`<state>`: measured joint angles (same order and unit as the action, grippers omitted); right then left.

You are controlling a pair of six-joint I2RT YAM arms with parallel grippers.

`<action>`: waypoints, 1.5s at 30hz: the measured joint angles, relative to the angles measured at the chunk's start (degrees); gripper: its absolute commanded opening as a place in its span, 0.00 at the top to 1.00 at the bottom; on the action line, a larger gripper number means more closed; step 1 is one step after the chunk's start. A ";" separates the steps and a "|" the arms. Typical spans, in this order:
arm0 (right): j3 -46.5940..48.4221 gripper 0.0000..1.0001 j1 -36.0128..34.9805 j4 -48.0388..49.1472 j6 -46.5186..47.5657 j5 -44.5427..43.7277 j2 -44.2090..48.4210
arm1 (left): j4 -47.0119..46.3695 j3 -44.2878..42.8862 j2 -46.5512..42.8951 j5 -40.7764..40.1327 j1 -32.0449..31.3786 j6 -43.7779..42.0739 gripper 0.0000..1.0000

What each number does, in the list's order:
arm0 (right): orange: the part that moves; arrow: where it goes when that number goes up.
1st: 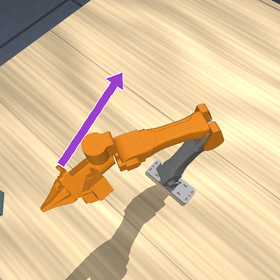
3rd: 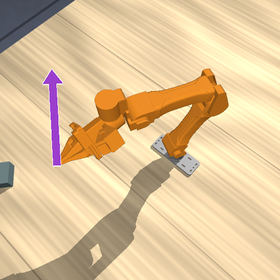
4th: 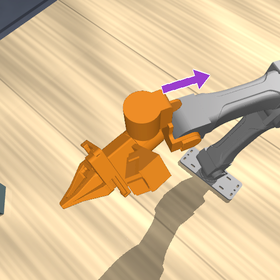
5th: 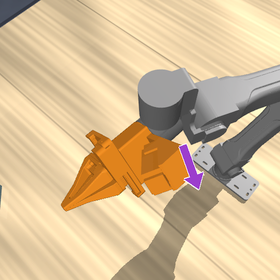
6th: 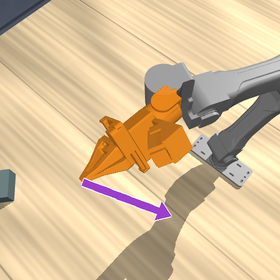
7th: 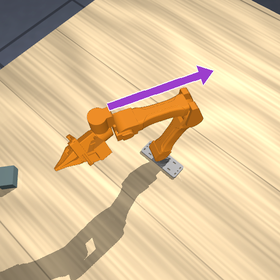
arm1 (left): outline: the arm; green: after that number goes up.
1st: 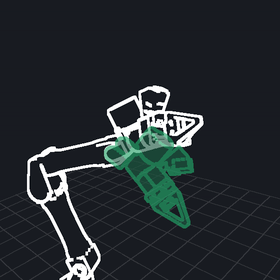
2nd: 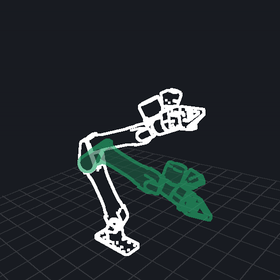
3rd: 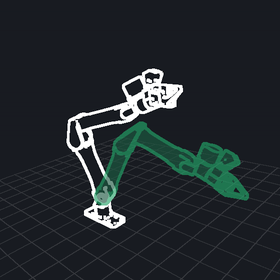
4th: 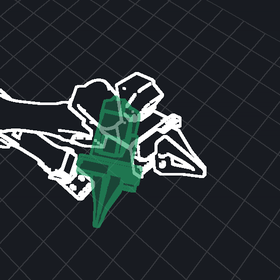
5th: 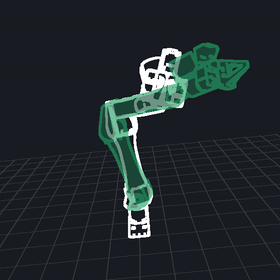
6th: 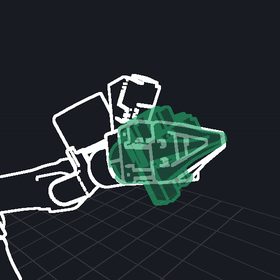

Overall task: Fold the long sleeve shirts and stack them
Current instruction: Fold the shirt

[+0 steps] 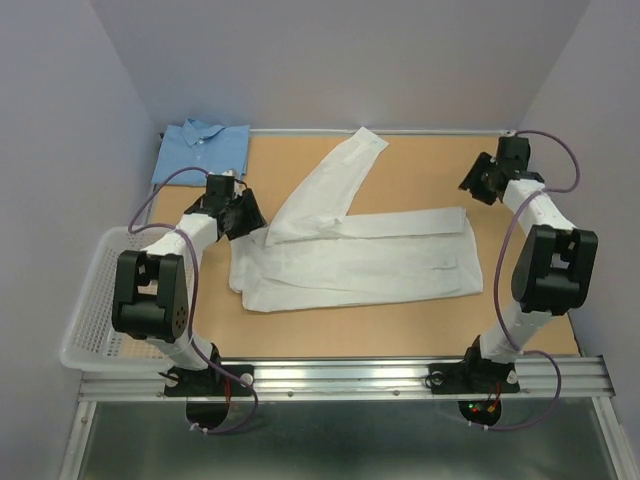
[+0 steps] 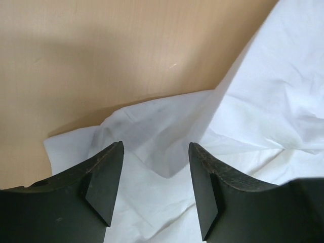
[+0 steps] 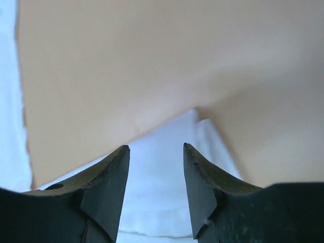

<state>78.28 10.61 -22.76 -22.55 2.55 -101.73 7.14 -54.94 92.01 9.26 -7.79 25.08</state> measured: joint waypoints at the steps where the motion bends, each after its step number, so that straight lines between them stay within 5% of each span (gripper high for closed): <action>1: -1.16 0.48 -0.96 0.74 -0.31 1.97 1.03 | 0.20 -0.11 -1.01 0.39 -0.04 -0.17 0.34; 9: -22.08 0.55 -5.97 12.13 -9.29 15.80 5.03 | -1.16 -0.92 -3.74 3.52 -1.95 -0.98 0.38; 20: -33.86 0.55 -2.82 19.56 -13.18 14.36 9.29 | -2.05 1.03 -0.46 2.71 -2.23 -0.76 0.38; 27: -30.73 0.51 -4.52 15.98 -7.34 11.41 13.77 | -2.03 1.03 -0.46 1.40 -2.23 -1.44 0.38; 30: -24.72 0.50 -12.46 15.21 -3.34 13.33 12.44 | -1.92 1.03 -0.44 1.14 -2.23 -2.03 0.38; 38: -10.16 0.46 -32.44 19.32 -0.92 20.59 1.95 | -1.68 1.01 -0.13 0.76 -2.21 -2.54 0.38; 45: -5.38 0.43 -36.20 23.12 -3.82 22.08 -8.85 | -1.73 0.52 1.53 0.35 -2.21 -2.62 0.38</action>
<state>72.90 -25.58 0.36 -26.37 24.62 -110.59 5.41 -54.41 93.54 9.61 -10.00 22.46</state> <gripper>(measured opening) 0.569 0.621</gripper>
